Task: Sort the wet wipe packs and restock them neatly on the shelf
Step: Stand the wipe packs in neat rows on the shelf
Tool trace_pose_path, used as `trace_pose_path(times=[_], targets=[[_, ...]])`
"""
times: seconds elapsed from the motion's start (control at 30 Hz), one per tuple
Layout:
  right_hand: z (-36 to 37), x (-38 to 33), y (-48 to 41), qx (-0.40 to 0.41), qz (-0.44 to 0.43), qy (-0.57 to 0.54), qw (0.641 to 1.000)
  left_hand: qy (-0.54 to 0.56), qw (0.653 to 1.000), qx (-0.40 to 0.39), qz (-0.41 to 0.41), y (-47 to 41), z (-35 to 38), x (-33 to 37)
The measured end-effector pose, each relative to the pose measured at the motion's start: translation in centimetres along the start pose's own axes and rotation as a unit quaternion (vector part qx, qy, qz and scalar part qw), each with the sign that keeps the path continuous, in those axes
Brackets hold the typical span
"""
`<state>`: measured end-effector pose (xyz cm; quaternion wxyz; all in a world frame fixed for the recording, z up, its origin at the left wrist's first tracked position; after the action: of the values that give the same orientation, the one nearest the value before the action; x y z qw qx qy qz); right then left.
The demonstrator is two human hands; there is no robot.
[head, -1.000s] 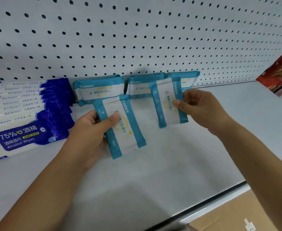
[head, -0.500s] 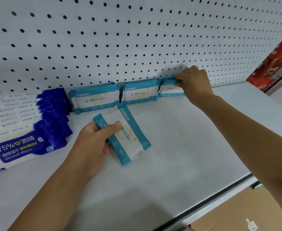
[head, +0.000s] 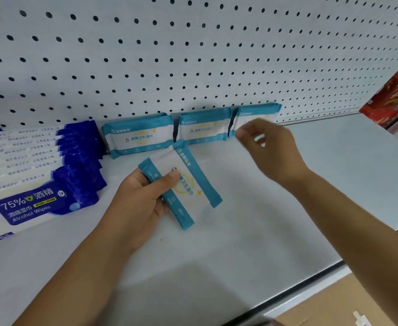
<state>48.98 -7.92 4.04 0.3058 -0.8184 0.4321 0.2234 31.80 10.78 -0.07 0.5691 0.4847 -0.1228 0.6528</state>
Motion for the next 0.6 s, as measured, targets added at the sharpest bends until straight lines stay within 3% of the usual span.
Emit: trace_pose_path(times=[0.13, 0.23, 0.3, 0.4, 0.6], targets=[[1.6, -4.1, 5.6, -0.195, 0.062, -0.123, 0.971, -0.013, 0.999, -0.025, 0.029, 0.4, 0.6, -0.7], [1.7, -4.4, 6.6, -0.219, 0.053, -0.139, 0.964, -0.033, 0.997, -0.054, 0.050, 1.0, 1.3, -1.1], [1.1, -3.5, 6.1, -0.205, 0.046, -0.125, 0.970, -0.116, 0.990, -0.041, 0.076, 1.3, 1.5, -1.2], [-0.7, -1.8, 4.6, -0.150, 0.037, -0.089, 0.984, -0.314, 0.937, -0.004, 0.151, 1.4, 1.2, -1.0], [-3.8, 0.2, 0.5, -0.057, -0.015, 0.076, 0.995, -0.564, 0.795, 0.042, 0.218, 0.7, 0.1, -1.2]])
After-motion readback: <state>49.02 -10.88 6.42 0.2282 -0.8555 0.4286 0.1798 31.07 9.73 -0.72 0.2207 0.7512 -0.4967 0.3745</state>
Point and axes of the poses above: each hand's wrist, its own y-axis away from the middle knuckle, its own z-axis out of the palm, x = y × z, the point moved 2 cm from there along -y, towards the middle knuckle, and after that the axes turned 3 degrees about -x, right-handed, at the moved point
